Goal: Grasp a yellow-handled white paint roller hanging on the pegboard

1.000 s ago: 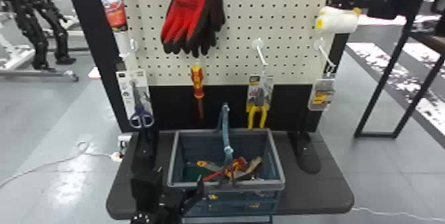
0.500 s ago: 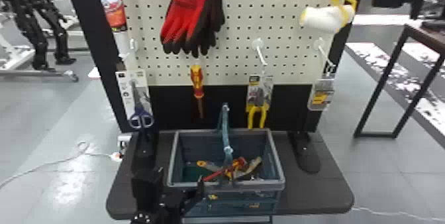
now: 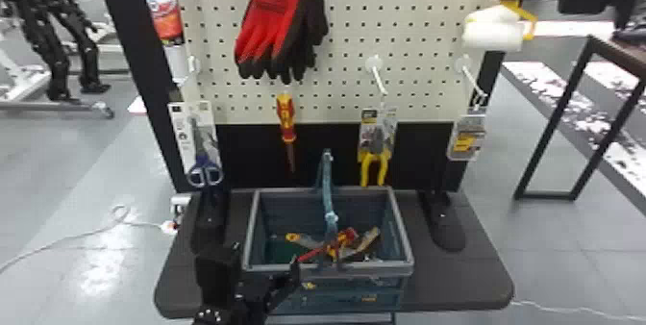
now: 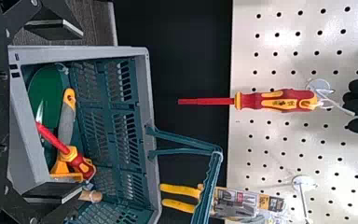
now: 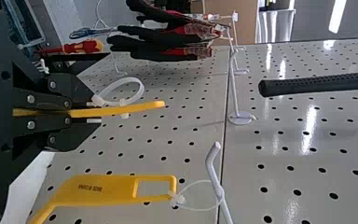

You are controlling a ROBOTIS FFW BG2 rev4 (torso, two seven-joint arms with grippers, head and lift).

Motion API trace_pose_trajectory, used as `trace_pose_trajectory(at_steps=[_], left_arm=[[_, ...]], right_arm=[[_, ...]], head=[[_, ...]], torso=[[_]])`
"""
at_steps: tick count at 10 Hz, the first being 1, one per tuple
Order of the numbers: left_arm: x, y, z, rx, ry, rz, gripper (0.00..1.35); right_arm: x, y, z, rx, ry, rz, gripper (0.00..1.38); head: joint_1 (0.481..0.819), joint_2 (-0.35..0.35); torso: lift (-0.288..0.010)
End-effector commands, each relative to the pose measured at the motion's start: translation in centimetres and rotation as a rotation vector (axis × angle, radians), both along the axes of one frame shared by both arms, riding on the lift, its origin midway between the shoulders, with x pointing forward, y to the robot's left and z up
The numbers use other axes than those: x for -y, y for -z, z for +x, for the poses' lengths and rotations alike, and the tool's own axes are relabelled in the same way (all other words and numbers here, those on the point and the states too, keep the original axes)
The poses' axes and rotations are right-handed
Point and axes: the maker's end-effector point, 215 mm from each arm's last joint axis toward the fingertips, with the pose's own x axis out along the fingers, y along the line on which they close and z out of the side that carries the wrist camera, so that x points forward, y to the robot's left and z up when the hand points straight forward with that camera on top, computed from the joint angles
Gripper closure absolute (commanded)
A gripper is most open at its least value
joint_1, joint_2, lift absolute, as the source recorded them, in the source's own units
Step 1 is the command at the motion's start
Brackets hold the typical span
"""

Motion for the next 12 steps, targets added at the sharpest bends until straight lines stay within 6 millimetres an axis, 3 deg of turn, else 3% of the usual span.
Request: trace_pose_trajectory(at_steps=[1, 3, 6, 7, 8, 9, 10, 11, 12], left_arm=[[0.1, 0.0, 0.0, 0.000, 0.002, 0.000, 0.15], [0.1, -0.1, 0.1, 0.003, 0.001, -0.002, 0.15], [-0.2, -0.2, 0.1, 0.007, -0.003, -0.003, 0.15], [-0.3, -0.4, 0.2, 0.012, -0.004, -0.006, 0.15], [-0.4, -0.6, 0.2, 0.017, -0.004, -0.009, 0.15], [-0.6, -0.6, 0.1, 0.018, -0.007, -0.013, 0.15], [-0.8, -0.5, 0.1, 0.016, -0.012, -0.014, 0.15], [-1.1, -0.2, -0.2, 0.013, -0.017, -0.013, 0.15], [-1.1, -0.3, -0.1, 0.013, -0.016, -0.014, 0.15]], right_arm=[[-0.1, -0.3, -0.1, 0.002, -0.005, 0.005, 1.29], [-0.3, -0.3, -0.2, 0.006, -0.011, 0.014, 1.29], [0.6, -3.1, -0.1, 0.118, 0.038, -0.060, 1.29], [2.3, -1.4, 0.2, 0.137, 0.095, -0.111, 1.29], [5.0, 3.4, 0.2, 0.104, 0.178, -0.091, 1.29], [6.5, 9.1, -0.8, 0.031, 0.221, 0.023, 1.29], [6.8, 13.4, -2.4, 0.004, 0.274, 0.104, 1.29], [4.6, 15.2, -4.1, 0.023, 0.301, 0.128, 1.29], [0.9, 16.3, -6.0, 0.028, 0.285, 0.167, 1.29]], head=[[0.549, 0.000], [0.549, 0.000], [0.549, 0.000], [0.549, 0.000], [0.549, 0.000], [0.549, 0.000], [0.549, 0.000], [0.549, 0.000], [0.549, 0.000]], torso=[[-0.100], [-0.100], [-0.100], [-0.100], [-0.100], [-0.100], [-0.100], [-0.100], [-0.100]])
